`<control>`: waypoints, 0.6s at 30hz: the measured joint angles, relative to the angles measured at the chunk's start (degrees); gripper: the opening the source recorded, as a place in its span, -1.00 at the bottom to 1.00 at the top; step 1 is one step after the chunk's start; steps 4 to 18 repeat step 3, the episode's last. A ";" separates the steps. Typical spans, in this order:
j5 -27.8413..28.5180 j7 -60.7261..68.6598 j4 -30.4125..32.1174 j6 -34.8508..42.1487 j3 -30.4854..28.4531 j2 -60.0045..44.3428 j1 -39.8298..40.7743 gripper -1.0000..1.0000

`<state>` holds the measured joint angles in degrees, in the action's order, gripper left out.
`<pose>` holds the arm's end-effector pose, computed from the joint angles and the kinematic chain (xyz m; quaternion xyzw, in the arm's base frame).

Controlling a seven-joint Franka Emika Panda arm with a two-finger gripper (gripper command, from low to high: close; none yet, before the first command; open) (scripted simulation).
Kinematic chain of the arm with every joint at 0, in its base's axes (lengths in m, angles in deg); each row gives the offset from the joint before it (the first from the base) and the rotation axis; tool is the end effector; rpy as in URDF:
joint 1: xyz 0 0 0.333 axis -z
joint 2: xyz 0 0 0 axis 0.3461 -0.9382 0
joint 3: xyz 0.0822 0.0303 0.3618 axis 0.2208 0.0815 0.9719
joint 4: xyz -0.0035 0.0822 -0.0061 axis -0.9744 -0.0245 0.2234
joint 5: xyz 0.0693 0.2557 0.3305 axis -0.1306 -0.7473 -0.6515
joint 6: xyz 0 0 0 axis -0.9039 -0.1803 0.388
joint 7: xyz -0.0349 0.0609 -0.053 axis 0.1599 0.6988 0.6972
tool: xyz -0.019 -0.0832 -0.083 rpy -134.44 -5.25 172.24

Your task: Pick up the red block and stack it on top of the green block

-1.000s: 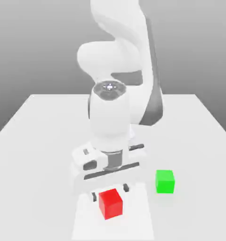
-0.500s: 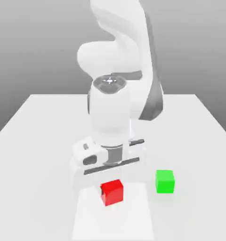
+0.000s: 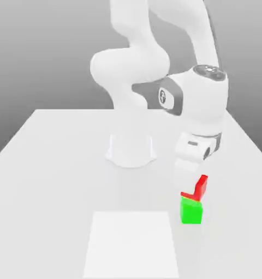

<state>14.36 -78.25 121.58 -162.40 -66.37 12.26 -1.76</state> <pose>0.3152 0.1641 0.1990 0.9922 0.1249 -0.0003 0.0006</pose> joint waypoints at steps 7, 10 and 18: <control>0.00 0.00 0.00 0.00 0.00 0.00 0.08 1.00; 0.00 0.00 0.00 0.00 0.00 0.00 0.08 1.00; 0.00 0.00 0.00 0.00 0.00 0.00 0.08 1.00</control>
